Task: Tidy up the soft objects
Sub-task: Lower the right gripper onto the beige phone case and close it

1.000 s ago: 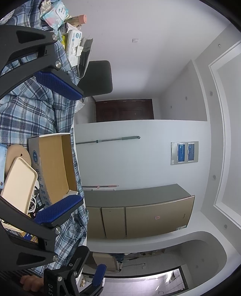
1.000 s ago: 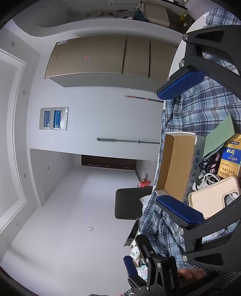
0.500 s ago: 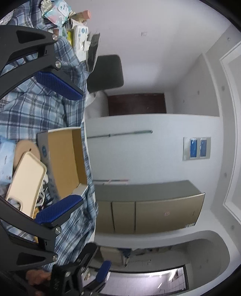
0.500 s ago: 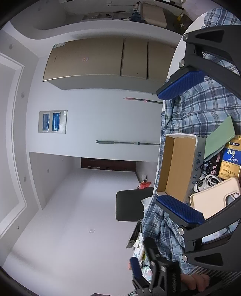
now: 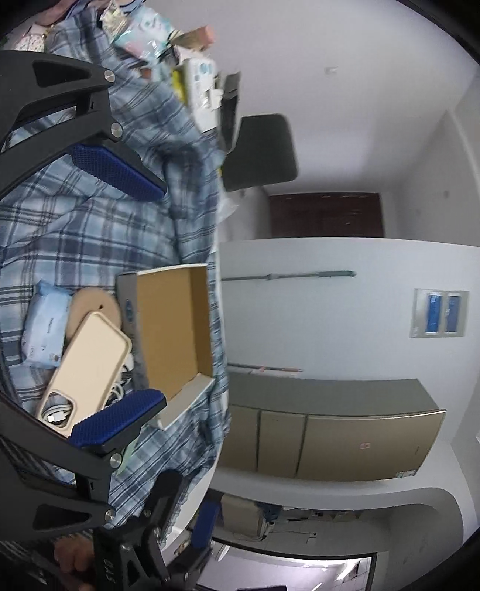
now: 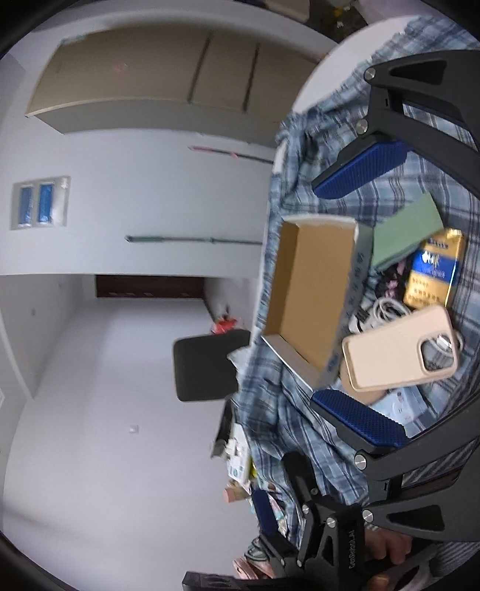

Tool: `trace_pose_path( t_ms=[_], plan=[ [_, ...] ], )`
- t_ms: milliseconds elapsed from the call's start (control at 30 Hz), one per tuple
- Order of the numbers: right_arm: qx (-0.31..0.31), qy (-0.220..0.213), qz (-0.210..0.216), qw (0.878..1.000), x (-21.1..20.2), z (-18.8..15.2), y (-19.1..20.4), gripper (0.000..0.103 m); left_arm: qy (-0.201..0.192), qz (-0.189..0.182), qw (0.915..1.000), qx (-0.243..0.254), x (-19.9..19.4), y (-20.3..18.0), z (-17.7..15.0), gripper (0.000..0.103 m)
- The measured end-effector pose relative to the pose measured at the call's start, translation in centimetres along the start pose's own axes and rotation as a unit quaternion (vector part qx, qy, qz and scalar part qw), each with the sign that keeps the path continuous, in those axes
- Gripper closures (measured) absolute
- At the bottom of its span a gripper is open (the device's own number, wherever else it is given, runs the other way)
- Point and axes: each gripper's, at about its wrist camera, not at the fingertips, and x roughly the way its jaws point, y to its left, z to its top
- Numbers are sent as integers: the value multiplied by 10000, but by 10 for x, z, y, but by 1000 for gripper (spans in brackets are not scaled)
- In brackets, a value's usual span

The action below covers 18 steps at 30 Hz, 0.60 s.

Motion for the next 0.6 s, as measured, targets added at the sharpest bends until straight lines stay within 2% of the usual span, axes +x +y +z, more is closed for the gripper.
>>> trace_pose_path(
  t_ms=[133,300,400,600],
  plan=[
    [97,263,256,9993,17,-6,2,0,154,29,9999,25,13,1,-5,0],
    [176,507,342,9980,35,-20,-2,0,450,-17,9990,-16,29,3,-8,0],
    [161,900,469,9947,49,-29,-1,0,570,-42,9984,20,33,5,-9,0],
    [-176,1449,679,9870,67,-38,11,6,571,111,9982,175,32,10,-2,4]
  ],
)
